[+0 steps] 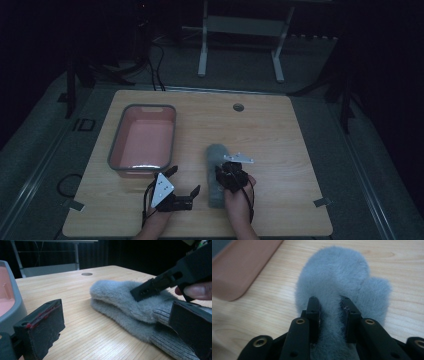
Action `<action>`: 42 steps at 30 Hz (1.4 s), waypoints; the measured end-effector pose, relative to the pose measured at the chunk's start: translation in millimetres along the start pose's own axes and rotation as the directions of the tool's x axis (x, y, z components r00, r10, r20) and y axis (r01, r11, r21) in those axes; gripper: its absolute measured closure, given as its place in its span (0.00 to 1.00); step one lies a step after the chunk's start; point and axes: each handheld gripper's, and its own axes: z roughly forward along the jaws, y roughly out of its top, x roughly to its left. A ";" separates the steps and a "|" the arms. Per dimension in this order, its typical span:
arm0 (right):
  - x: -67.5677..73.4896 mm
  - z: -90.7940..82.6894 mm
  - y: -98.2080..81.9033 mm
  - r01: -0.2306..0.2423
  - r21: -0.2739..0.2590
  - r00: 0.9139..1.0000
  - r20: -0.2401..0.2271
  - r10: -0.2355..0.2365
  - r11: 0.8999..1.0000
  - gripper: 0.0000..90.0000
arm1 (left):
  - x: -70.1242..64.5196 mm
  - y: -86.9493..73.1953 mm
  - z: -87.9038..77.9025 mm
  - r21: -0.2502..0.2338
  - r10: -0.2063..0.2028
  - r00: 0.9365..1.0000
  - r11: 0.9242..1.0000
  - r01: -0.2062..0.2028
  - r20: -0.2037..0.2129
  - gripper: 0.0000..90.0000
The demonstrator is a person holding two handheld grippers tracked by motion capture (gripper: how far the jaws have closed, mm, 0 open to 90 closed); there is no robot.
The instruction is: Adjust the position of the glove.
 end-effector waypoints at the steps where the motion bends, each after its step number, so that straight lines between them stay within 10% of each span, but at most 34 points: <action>1: 0.0 0.0 0.0 0.000 0.000 1.000 0.000 0.000 1.000 0.77 | -0.2 -0.2 0.4 0.000 -0.006 1.000 1.000 0.006 -0.003 0.01; 12: 2.3 7.8 -1.5 0.041 0.053 0.998 -0.050 -0.039 0.998 0.45 | 1.4 0.4 -0.9 0.004 -0.006 1.000 1.000 0.006 -0.005 0.01; 16: 1.6 -8.3 4.5 0.121 0.003 0.990 -0.068 -0.121 0.993 0.42 | 1.7 0.9 -1.3 0.007 -0.002 1.000 1.000 0.002 -0.006 0.01; 22: -13.1 -24.2 9.5 0.122 -0.025 0.981 -0.150 -0.124 0.992 0.22 | 3.6 1.5 -1.1 0.028 -0.027 1.000 0.999 0.027 -0.007 0.01; 26: -27.6 -32.5 10.0 0.197 -0.092 0.969 -0.133 -0.208 0.976 0.20 | 2.7 5.2 -2.2 0.044 -0.037 0.999 0.998 0.037 0.017 0.01; 29: -44.2 -35.7 7.7 0.302 -0.165 0.942 -0.097 -0.321 0.939 0.20 | 1.4 11.1 -2.6 0.062 -0.039 0.999 0.997 0.037 0.032 0.01; 32: -61.2 -38.5 7.0 0.307 -0.213 0.934 -0.118 -0.336 0.928 0.18 | 1.3 20.7 -0.6 0.095 -0.060 0.996 0.994 0.054 0.060 0.01; 42: -90.5 -44.2 3.7 0.214 -0.158 0.946 -0.212 -0.245 0.964 0.16 | -12.3 42.3 20.2 0.157 -0.050 0.984 0.987 0.024 0.168 0.01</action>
